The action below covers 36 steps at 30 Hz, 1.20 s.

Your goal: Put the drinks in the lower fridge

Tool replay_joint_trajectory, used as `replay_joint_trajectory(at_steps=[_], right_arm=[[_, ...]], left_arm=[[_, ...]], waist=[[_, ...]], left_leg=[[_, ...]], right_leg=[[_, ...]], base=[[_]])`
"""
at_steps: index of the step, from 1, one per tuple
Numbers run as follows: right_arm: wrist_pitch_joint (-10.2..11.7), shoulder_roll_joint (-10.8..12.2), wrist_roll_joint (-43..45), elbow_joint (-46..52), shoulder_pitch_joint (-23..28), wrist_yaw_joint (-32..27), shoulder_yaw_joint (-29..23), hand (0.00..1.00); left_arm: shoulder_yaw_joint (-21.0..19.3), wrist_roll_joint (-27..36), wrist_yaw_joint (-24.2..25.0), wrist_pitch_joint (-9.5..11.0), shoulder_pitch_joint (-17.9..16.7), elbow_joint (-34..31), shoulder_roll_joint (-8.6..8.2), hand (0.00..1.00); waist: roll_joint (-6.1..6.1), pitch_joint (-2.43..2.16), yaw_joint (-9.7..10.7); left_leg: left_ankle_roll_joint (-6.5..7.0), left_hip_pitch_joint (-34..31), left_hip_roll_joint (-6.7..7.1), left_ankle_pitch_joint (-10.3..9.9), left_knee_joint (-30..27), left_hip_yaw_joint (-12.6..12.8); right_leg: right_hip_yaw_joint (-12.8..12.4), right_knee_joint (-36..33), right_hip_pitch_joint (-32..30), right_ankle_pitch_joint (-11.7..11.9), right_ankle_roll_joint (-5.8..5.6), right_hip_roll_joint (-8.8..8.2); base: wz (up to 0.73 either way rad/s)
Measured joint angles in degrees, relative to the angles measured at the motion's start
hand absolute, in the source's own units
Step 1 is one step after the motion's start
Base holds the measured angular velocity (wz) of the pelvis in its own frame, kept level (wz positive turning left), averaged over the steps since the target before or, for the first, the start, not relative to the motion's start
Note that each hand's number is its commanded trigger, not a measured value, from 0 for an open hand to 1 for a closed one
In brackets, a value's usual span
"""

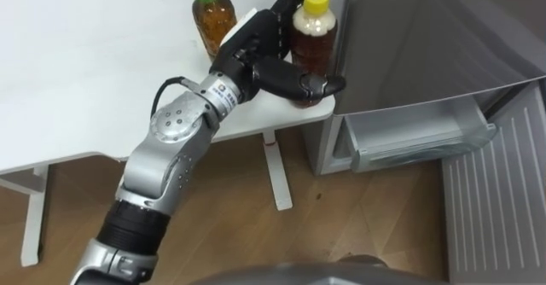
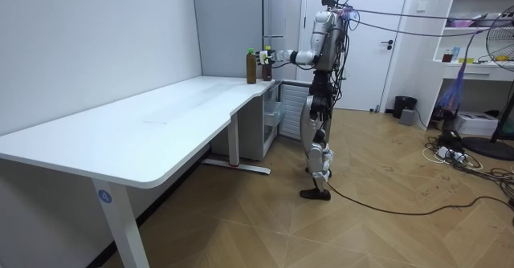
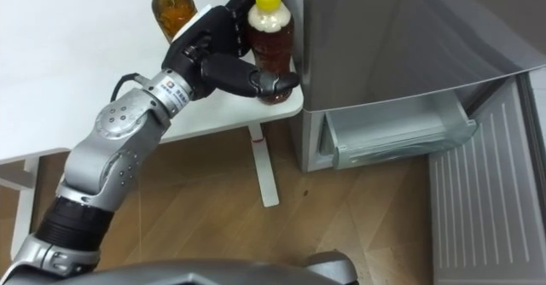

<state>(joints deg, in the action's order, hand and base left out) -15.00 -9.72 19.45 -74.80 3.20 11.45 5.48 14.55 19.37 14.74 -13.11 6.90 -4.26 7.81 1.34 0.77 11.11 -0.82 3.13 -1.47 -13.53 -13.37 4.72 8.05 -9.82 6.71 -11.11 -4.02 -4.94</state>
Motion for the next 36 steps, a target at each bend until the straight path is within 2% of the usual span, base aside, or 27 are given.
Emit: replay_joint_trajectory(at_steps=[4,5,6,7,8,16,28,36], right_arm=[[-0.01,0.0,0.0,0.17,-0.04,0.01,0.02,0.0],[-0.01,0.0,0.0,0.29,-0.01,0.03,0.03,0.0],[-0.02,0.0,0.0,0.52,0.08,0.03,0.03,0.0],[-0.01,0.01,0.0,0.95,0.23,0.02,0.03,0.0],[-0.01,0.0,0.0,1.11,0.33,-0.02,0.03,0.0],[0.06,0.04,-0.01,1.55,0.28,-0.05,0.04,0.0],[0.11,0.08,-0.03,2.36,0.73,-0.04,0.04,0.0],[0.12,0.08,-0.03,3.53,0.75,-0.08,0.04,0.0]], left_arm=[[0.09,0.01,0.01,0.0,0.04,0.03,-0.38,0.0],[0.39,0.01,0.02,0.01,0.31,0.39,-0.43,0.14],[0.56,0.01,0.05,0.01,0.56,0.8,-0.46,0.58],[0.96,0.0,0.08,0.0,1.17,1.85,-0.47,0.74],[1.34,-0.04,0.07,0.0,1.67,2.7,-0.48,1.0],[1.5,0.0,-0.01,0.0,2.11,4.27,-0.89,1.0],[1.44,-1.59,-2.8,-0.04,3.19,5.55,-0.63,1.0],[3.55,-1.6,-2.62,-0.14,3.33,5.8,-0.62,1.0]], waist=[[0.01,0.01,0.02],[0.0,0.01,0.03],[-0.01,0.02,0.02],[-0.02,0.03,0.01],[0.0,0.06,0.02],[0.03,0.11,1.12],[-0.35,0.39,1.18],[-0.43,0.44,1.17]], left_leg=[[0.0,-0.21,0.01,0.0,0.02,0.0],[0.0,-0.43,0.01,0.0,-0.14,0.01],[0.0,-0.5,0.01,0.0,-0.19,0.01],[0.0,-0.53,0.01,0.0,-0.23,0.03],[0.0,-0.52,0.01,0.0,-0.26,0.05],[0.0,-0.56,-0.02,0.0,-0.29,0.2],[0.0,-0.56,-0.05,0.0,-0.21,0.33],[0.0,-0.57,-0.05,0.0,-0.22,0.39]], right_leg=[[-0.01,0.02,-0.2,0.0,0.0,0.0],[-0.01,0.02,-0.28,0.0,0.0,0.0],[0.01,0.02,-0.31,0.0,0.0,0.0],[0.02,0.03,-0.34,0.0,0.0,0.0],[0.0,0.04,-0.35,0.0,0.0,0.0],[-0.05,0.03,-0.4,0.0,0.0,-0.01],[-0.06,0.06,-0.71,0.0,0.0,-0.01],[-0.07,0.06,-0.74,0.0,0.01,-0.01]], base=[[0.0],[0.0],[0.03],[0.0],[0.0],[0.0],[0.0],[0.0]])
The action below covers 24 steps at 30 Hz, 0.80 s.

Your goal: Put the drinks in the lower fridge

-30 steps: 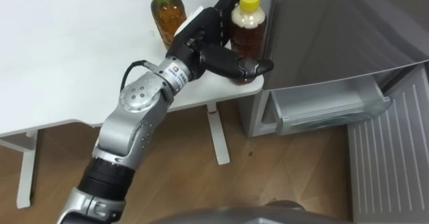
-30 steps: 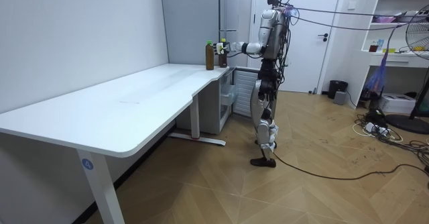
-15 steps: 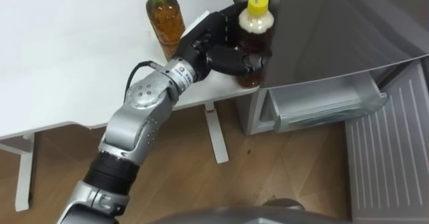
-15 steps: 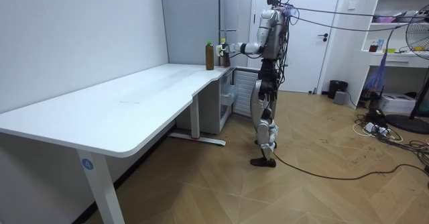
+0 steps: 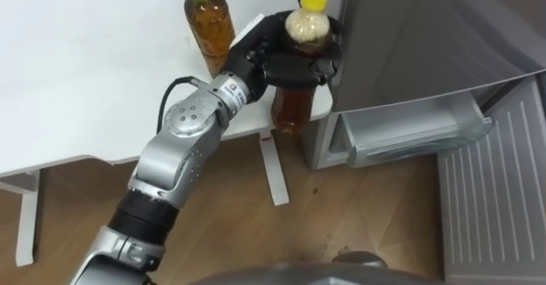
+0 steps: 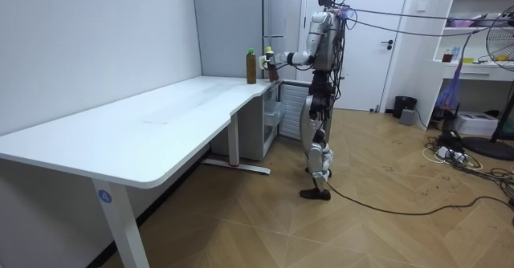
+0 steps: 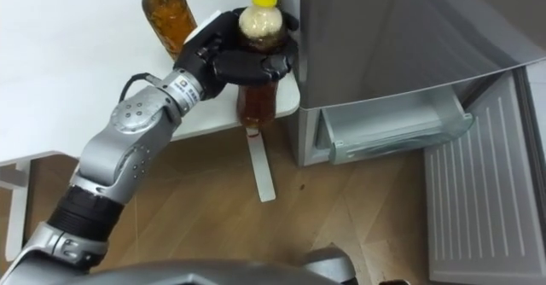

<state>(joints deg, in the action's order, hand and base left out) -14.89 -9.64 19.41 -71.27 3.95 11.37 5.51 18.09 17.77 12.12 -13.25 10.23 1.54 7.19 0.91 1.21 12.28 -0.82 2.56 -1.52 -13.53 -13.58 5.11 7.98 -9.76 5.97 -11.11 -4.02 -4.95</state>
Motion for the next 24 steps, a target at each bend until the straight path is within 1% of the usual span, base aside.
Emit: replay_joint_trajectory(at_steps=[3,10,13,15,17,19,21,23,24], right_arm=[[0.02,0.03,-0.02,-0.06,-0.18,-0.19,-0.01,0.0],[0.04,0.05,-0.12,-0.37,-0.27,-0.72,0.05,0.0],[0.05,0.06,-1.45,-0.69,-0.54,-0.81,0.05,0.0],[0.07,0.07,-1.78,-1.14,-0.7,-0.79,0.06,0.0],[0.08,0.17,-1.79,-1.15,-1.18,-1.16,0.12,0.0],[0.35,0.31,-1.77,-1.2,-1.68,-1.97,0.0,0.0],[0.58,0.34,-1.77,-1.22,-2.69,-2.84,-0.05,0.0],[1.27,0.5,-2.29,-1.23,-3.7,-4.34,0.17,0.0],[1.23,0.53,-2.44,-1.25,-3.78,-4.6,0.44,0.0]], left_arm=[[0.07,0.02,1.0,0.0,0.0,-0.01,-0.07,1.0],[0.03,0.02,0.77,0.0,0.23,-0.05,-0.07,1.0],[0.04,-0.13,-0.15,0.0,0.24,-1.2,-0.03,1.0],[0.02,-0.55,-0.7,0.0,0.24,-2.12,0.05,1.0],[0.01,-1.13,-0.87,0.0,0.24,-3.18,0.31,1.0],[0.03,-1.77,-0.55,-0.01,0.23,-4.03,0.28,1.0],[-0.01,-2.39,-0.31,-0.02,0.23,-5.12,0.31,1.0],[0.01,-2.34,0.15,-0.01,0.23,-6.21,0.27,1.0],[0.01,-2.3,0.28,-0.01,0.23,-6.43,0.26,1.0]], waist=[[-0.01,0.0,-0.06],[-0.03,-0.13,-0.39],[0.17,-0.29,-1.23],[0.03,-0.36,-1.66],[-0.21,-0.35,-2.38],[-0.32,-0.37,-3.39],[-0.35,-0.37,-3.99],[-0.44,-0.36,-4.87],[-0.46,-0.38,-5.04]], left_leg=[[0.0,-0.17,0.0,0.0,-0.03,0.0],[0.01,-0.45,0.0,0.01,-0.04,0.05],[0.01,-0.51,-0.03,0.01,0.04,0.17],[0.01,-0.37,-0.04,0.02,0.08,0.16],[0.01,-0.26,-0.05,0.02,0.1,0.13],[0.01,-0.26,-0.04,0.02,0.11,0.1],[0.01,-0.29,-0.02,0.02,0.15,-0.1],[0.01,-0.32,0.05,0.03,0.11,-0.84],[0.01,-0.34,0.06,0.03,0.09,-1.02]], right_leg=[[0.04,0.0,-0.14,0.0,0.0,0.0],[-0.09,-0.05,-0.93,0.0,0.0,0.0],[-0.15,-0.08,-0.87,0.0,0.0,0.0],[-0.09,-0.09,-0.7,0.0,0.0,0.01],[-0.03,-0.06,-0.51,0.0,0.01,0.0],[0.01,-0.04,-0.53,0.0,0.0,0.0],[0.07,-0.05,-0.55,0.0,0.01,0.0],[0.5,-0.05,-0.32,0.0,0.0,0.02],[0.68,-0.05,-0.26,0.0,0.0,0.02]], base=[[0.0],[-0.01],[-0.03],[0.0],[0.0],[0.0],[0.02],[0.09],[0.16]])
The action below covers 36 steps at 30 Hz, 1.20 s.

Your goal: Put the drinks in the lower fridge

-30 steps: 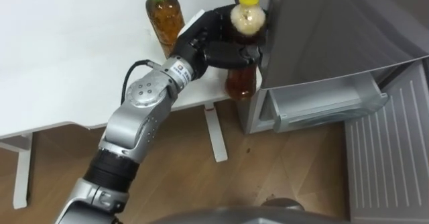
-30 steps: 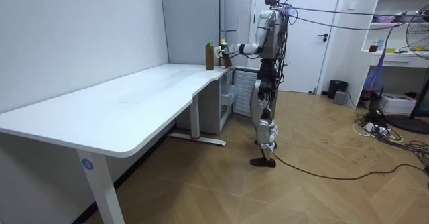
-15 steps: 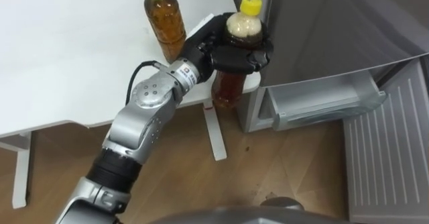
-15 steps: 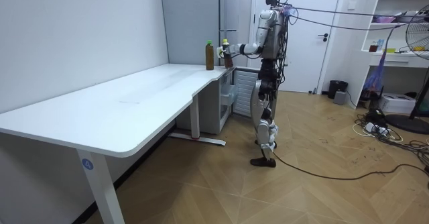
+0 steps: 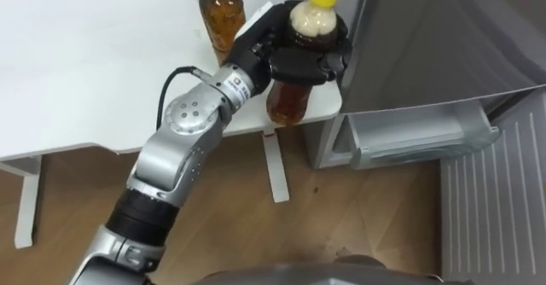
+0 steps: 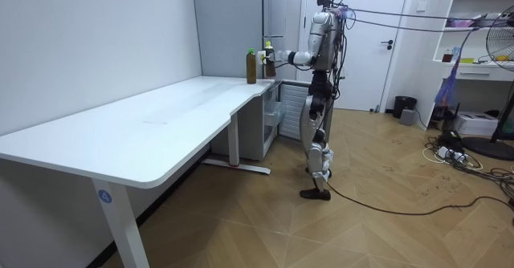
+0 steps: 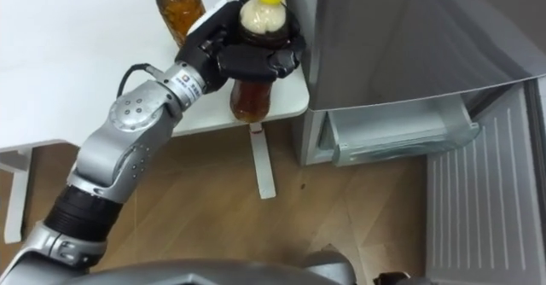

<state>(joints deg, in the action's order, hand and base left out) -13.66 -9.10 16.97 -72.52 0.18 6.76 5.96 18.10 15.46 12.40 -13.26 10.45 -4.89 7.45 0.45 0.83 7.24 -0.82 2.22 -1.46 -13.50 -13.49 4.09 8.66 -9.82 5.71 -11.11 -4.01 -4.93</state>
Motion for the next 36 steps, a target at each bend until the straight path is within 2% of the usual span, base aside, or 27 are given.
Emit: replay_joint_trajectory(at_steps=[7,9,12,15,20,22,24,31,33,35,36], right_arm=[[-0.09,-0.07,0.45,0.28,0.09,-0.17,2.14,0.0],[-0.08,-0.22,0.91,1.19,0.03,0.12,3.47,0.0],[0.1,-0.65,1.01,1.76,-0.15,0.17,5.02,0.0],[1.46,-1.33,1.0,4.29,-0.18,-0.1,7.69,0.0],[1.77,-2.04,1.76,9.27,-0.1,0.94,9.87,0.0],[1.8,-2.09,2.0,10.19,-0.09,0.97,10.7,0.0],[1.86,-2.07,2.04,10.89,-0.1,0.98,10.79,0.0],[2.02,-2.19,2.2,18.02,-0.11,1.38,10.78,0.0],[3.11,-1.33,0.2,21.57,-0.13,2.89,10.2,0.0],[6.37,1.09,-2.77,24.07,-0.7,4.54,10.26,0.0],[6.84,1.93,-3.93,24.27,-0.9,4.98,10.29,0.0]], left_arm=[[-0.02,0.16,-0.39,0.01,-0.28,-0.7,0.01,1.0],[-0.03,0.16,-0.86,0.01,-1.11,-0.79,0.01,1.0],[0.02,0.26,-0.75,0.01,-2.37,-1.02,-0.04,1.0],[0.0,1.01,-1.06,0.08,-2.63,-1.02,0.01,1.0],[-0.53,4.89,-1.6,1.45,-3.1,-1.06,0.22,1.0],[-0.99,6.78,-2.14,2.75,-4.04,-1.06,0.2,1.0],[-1.14,7.84,-2.85,3.05,-4.58,-1.06,0.23,1.0],[-1.28,10.19,-4.76,4.05,-8.61,-1.06,0.23,1.0],[-1.5,11.59,-4.66,4.06,-9.41,-1.06,0.26,1.0],[-1.6,12.71,-3.86,4.11,-10.68,-1.06,0.22,1.0],[-1.6,13.21,-3.54,4.11,-11.08,-1.06,0.23,1.0]], waist=[[-0.47,-0.23,-2.98],[-0.64,-0.34,-3.03],[-0.85,-0.37,-4.39],[-1.09,-0.38,-6.04],[-1.69,-0.31,-8.24],[-1.99,-0.21,-8.5],[-2.31,-0.04,-9.01],[-3.16,-0.09,-10.04],[-3.15,-0.1,-10.82],[-3.15,-0.11,-10.6],[-3.13,-0.12,-10.6]], left_leg=[[-0.01,-0.13,0.04,0.06,-0.03,-0.5],[-0.02,-0.12,0.06,0.07,-0.02,-0.91],[-0.03,0.0,0.04,0.08,-0.05,-1.11],[-0.03,0.24,0.05,0.08,-0.13,-1.51],[-0.11,0.37,0.08,0.17,-0.2,-2.04],[-0.13,0.32,0.08,0.21,-0.2,-2.12],[-0.12,0.25,0.09,0.25,-0.19,-2.14],[-0.11,0.16,0.09,0.25,-0.36,-2.23],[-0.11,0.11,0.09,0.25,-0.39,-2.61],[-0.13,-0.08,0.12,0.26,-0.83,-3.46],[-0.13,-0.13,0.12,0.25,-0.98,-3.44]], right_leg=[[0.93,-0.02,0.21,0.0,0.0,-0.05],[1.31,-0.03,0.39,0.0,0.0,-0.05],[1.79,-0.04,0.59,0.0,0.0,-0.05],[2.52,0.07,1.1,0.0,0.0,-0.08],[2.95,0.04,1.65,0.0,0.0,-0.07],[3.09,0.05,1.7,0.0,0.0,-0.06],[3.14,0.02,1.66,0.0,0.0,-0.07],[3.69,0.03,1.46,0.0,0.0,-0.1],[3.68,0.08,1.28,0.0,0.01,-0.06],[4.68,0.08,1.81,0.0,0.01,-0.04],[4.88,0.08,1.9,0.0,0.0,-0.05]], base=[[0.03],[0.08],[0.02],[0.08],[0.06],[0.04],[0.02],[-0.01],[-0.05],[0.2],[0.21]])
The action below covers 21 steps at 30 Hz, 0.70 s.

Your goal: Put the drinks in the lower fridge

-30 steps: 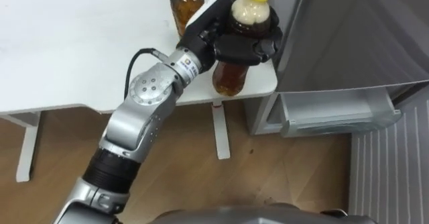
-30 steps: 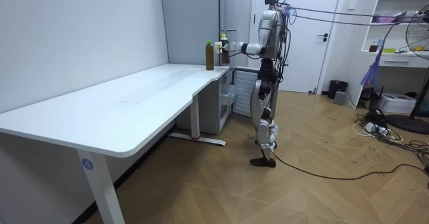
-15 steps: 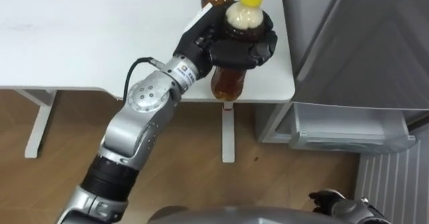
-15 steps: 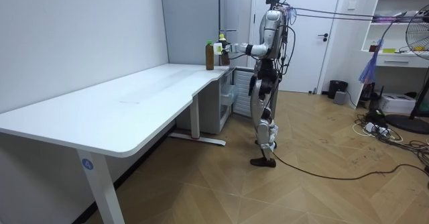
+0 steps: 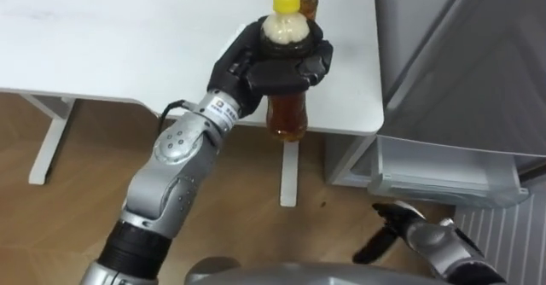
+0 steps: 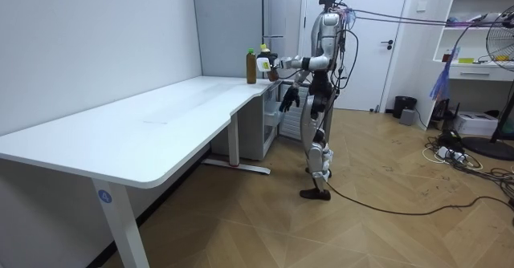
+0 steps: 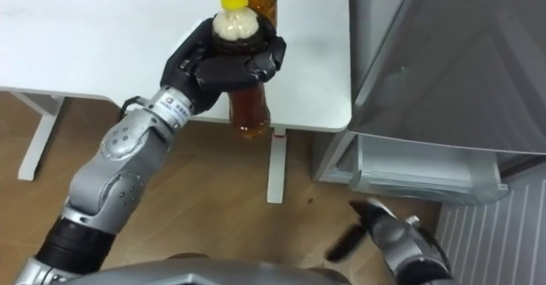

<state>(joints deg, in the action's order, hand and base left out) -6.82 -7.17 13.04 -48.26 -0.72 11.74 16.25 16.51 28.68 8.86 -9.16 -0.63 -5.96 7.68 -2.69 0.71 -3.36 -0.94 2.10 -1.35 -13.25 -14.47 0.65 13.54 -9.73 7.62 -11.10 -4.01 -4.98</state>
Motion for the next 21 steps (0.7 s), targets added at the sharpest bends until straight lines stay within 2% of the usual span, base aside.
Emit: replay_joint_trajectory(at_steps=[2,4,8,12,14,21], right_arm=[[0.63,1.91,-3.5,2.27,0.14,2.54,0.67,0.0],[0.72,2.18,-5.39,4.37,0.08,4.4,0.59,0.0],[1.01,1.88,-11.14,7.12,-0.21,8.12,0.45,0.0],[0.99,1.89,-13.86,8.97,0.56,11.57,0.6,0.0],[0.95,1.41,-15.71,11.62,1.33,13.06,1.1,0.0],[0.38,0.31,-19.12,19.82,2.21,17.52,2.83,0.0]], left_arm=[[-0.11,0.76,0.94,0.0,-1.28,0.0,0.02,1.0],[-0.92,0.95,1.12,0.01,-2.24,0.0,0.02,1.0],[-3.1,2.23,1.36,0.34,-4.16,0.07,0.03,1.0],[-3.26,3.42,1.51,0.58,-6.58,0.38,0.03,1.0],[-3.02,5.99,1.51,0.58,-7.69,0.97,0.03,1.0],[-2.4,9.36,2.2,0.56,-8.06,1.7,0.06,1.0]], waist=[[0.09,-0.04,-0.24],[0.08,-0.04,-0.3],[-0.09,-0.05,-0.1],[-0.02,-0.01,0.0],[0.12,0.1,-0.04],[0.13,0.1,-0.05]], left_leg=[[0.0,-0.4,0.08,0.0,-0.28,-0.07],[0.0,-0.57,0.14,0.0,-0.42,-0.17],[0.0,-0.48,0.17,0.0,-0.83,-0.55],[0.0,-0.39,0.23,0.0,-0.96,-0.9],[0.0,-0.85,0.23,0.0,-1.22,-0.92],[0.0,-2.52,0.22,-0.01,-1.7,-0.88]], right_leg=[[0.85,-0.01,0.24,0.0,0.0,-0.13],[0.81,-0.07,0.29,0.0,-0.01,-0.15],[0.97,-0.04,0.87,0.0,-0.01,-0.14],[0.88,0.07,1.4,-0.01,-0.01,-0.06],[0.87,-0.01,1.12,-0.01,-0.01,-0.06],[0.81,-0.18,0.14,0.0,0.0,-0.06]], base=[[0.24],[0.15],[0.05],[0.08],[0.0],[0.0]])
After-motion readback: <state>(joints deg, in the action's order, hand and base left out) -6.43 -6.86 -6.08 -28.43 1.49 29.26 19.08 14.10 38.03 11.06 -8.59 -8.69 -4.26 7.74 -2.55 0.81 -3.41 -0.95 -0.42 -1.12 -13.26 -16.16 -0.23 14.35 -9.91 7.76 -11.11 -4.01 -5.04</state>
